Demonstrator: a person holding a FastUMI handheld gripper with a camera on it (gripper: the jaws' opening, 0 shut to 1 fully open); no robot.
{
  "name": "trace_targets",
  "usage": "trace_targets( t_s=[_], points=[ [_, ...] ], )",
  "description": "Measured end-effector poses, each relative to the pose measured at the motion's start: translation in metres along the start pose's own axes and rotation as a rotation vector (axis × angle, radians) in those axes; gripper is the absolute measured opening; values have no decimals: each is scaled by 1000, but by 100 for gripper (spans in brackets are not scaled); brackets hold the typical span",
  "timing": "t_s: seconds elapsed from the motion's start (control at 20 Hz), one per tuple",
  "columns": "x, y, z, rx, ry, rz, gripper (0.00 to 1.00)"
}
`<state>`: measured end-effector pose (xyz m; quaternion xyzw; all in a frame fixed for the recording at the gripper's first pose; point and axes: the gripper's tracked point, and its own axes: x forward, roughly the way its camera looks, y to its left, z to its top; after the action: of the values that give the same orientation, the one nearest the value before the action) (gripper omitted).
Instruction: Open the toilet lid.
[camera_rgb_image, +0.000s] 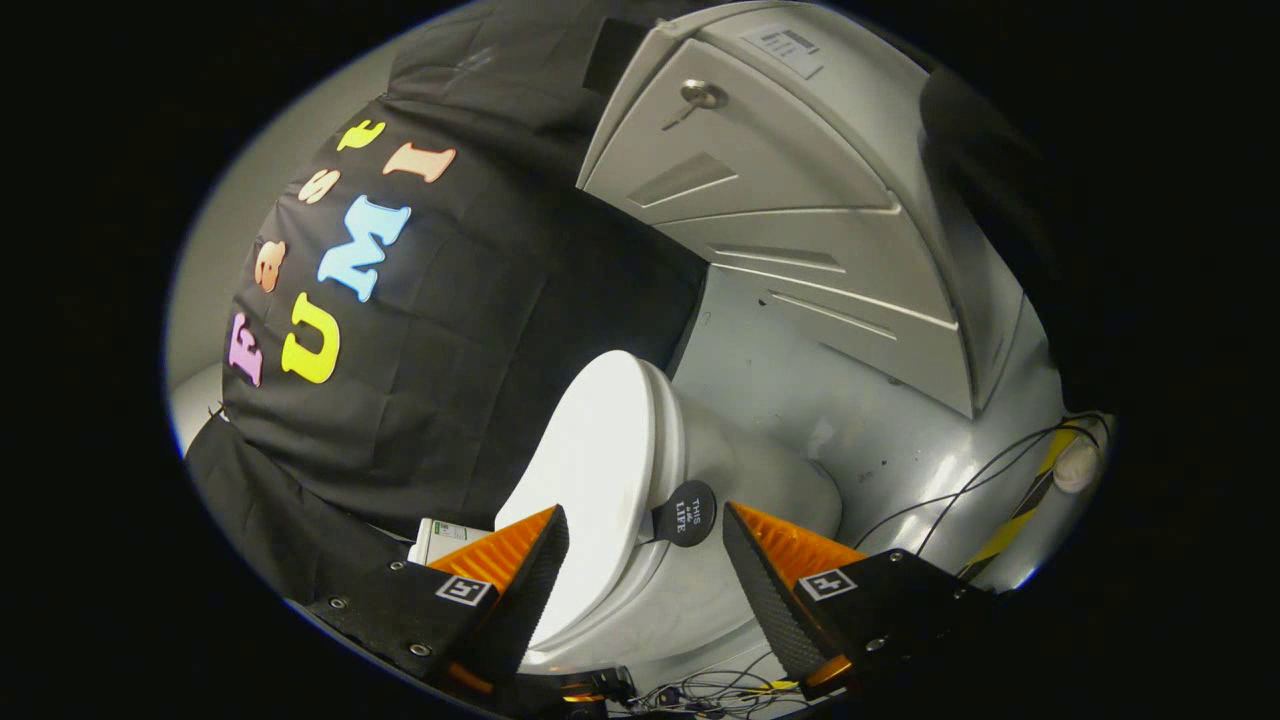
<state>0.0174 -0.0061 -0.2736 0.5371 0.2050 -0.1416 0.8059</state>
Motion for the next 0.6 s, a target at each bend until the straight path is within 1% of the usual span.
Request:
trace_targets(
  t_s=[0.35,0.45,0.6],
  points=[
    [14,-25,-16,150,50,-56,95],
    [25,-26,-24,177,68,-75,95],
    [31,-23,-35,198,101,-71,94]
  ],
)
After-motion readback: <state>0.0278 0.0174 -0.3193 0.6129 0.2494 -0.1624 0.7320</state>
